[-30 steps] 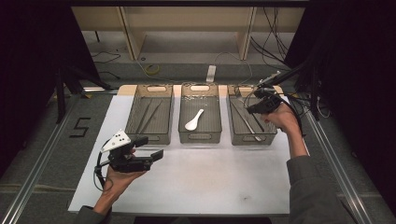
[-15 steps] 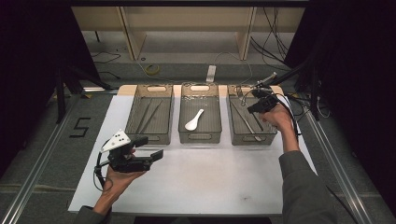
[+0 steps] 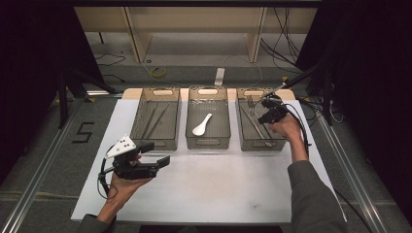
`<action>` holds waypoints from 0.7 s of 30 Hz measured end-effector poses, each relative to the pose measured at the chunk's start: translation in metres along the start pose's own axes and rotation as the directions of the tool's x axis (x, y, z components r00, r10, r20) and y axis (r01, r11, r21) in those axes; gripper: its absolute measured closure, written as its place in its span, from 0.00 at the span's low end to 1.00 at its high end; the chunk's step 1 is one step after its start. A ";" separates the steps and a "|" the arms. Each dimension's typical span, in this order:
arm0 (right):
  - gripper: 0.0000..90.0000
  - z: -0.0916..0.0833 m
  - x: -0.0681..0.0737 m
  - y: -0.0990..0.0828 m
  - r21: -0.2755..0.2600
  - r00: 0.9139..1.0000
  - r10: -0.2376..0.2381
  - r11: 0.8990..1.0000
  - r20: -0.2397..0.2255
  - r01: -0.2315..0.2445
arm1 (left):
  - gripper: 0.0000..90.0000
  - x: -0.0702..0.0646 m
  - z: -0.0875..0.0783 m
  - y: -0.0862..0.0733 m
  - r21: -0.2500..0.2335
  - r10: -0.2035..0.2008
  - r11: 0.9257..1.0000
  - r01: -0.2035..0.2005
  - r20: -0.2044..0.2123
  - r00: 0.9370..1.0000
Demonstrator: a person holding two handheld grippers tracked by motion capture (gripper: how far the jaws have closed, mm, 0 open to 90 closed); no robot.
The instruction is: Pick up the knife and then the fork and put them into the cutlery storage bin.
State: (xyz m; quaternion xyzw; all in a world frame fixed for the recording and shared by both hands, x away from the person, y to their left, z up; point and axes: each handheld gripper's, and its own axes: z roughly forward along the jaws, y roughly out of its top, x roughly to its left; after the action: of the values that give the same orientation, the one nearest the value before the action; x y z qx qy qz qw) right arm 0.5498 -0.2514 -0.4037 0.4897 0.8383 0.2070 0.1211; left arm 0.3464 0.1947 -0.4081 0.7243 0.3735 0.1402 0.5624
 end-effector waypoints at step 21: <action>0.55 -0.034 0.015 -0.008 -0.124 1.000 -0.013 0.992 -0.021 0.011 | 0.17 0.000 0.000 0.000 0.002 -0.002 1.000 0.002 -0.001 1.000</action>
State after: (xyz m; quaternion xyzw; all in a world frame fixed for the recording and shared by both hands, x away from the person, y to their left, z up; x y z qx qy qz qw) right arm 0.5225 -0.2494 -0.3777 0.4738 0.8280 0.2634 0.1431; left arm 0.3463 0.1950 -0.4082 0.7243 0.3747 0.1397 0.5616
